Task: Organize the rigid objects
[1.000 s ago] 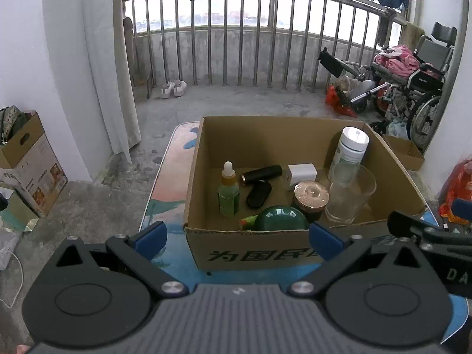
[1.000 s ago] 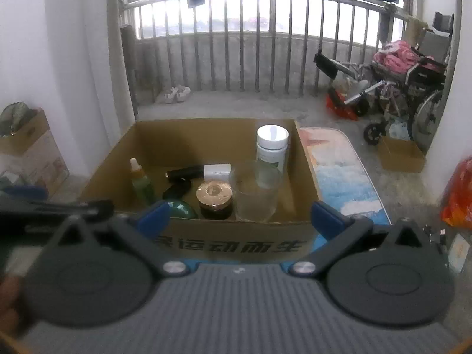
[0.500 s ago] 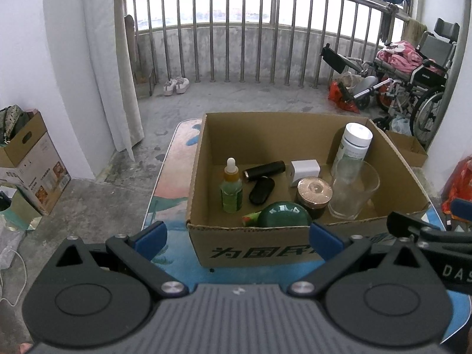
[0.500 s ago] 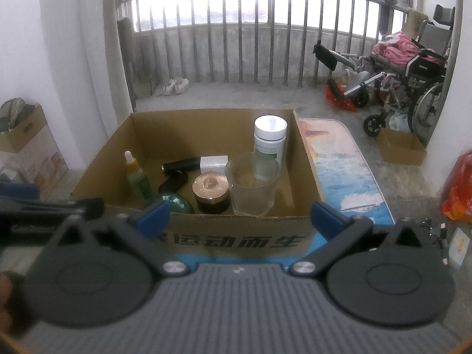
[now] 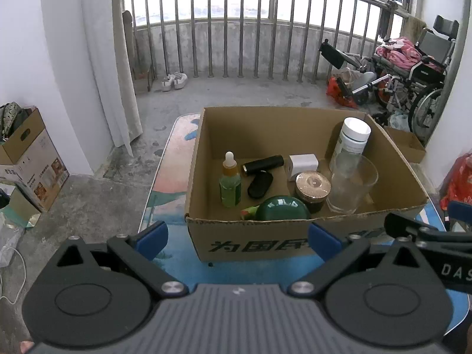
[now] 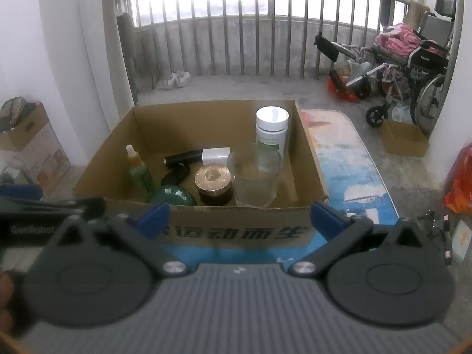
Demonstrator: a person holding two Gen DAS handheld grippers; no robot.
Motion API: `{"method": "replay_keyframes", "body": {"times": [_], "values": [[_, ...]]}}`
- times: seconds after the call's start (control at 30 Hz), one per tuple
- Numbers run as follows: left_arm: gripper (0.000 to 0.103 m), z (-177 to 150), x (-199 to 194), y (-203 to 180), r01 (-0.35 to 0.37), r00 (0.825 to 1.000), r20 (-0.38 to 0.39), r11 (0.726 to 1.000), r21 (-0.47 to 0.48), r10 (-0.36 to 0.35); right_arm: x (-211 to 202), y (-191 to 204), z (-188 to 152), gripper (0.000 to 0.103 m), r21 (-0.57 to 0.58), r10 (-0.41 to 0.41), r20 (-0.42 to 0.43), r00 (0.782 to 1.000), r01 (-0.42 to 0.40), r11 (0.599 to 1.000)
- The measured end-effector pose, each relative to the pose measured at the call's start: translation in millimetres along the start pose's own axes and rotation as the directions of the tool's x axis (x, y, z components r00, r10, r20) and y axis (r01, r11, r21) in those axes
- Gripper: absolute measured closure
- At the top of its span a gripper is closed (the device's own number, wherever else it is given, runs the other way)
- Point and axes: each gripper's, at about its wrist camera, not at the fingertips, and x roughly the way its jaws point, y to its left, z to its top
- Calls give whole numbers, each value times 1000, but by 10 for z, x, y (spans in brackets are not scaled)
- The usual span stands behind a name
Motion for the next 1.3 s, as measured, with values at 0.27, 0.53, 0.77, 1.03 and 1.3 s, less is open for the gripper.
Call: {"method": "replay_keyframes", "body": {"times": [0.27, 0.53, 0.77, 1.03, 1.3], "values": [[2, -14, -12, -3, 3, 1000, -5, 1000, -2, -3, -32, -13, -8, 1, 7, 1, -9, 1000, -1, 1000], [2, -16, -12, 0, 3, 1000, -6, 1000, -2, -3, -40, -16, -7, 1, 8, 2, -11, 1000, -2, 1000], [2, -26, -11, 0, 5, 1000, -9, 1000, -3, -5, -35, -14, -24, 1, 12, 3, -14, 1000, -3, 1000], [3, -53, -18, -16, 4, 1000, -10, 1000, -1, -4, -41, -29, -40, 1, 16, 8, -16, 1000, -8, 1000], [3, -49, -17, -14, 5, 1000, -12, 1000, -2, -5, -47, -36, -39, 1, 18, 9, -17, 1000, -9, 1000]]}}
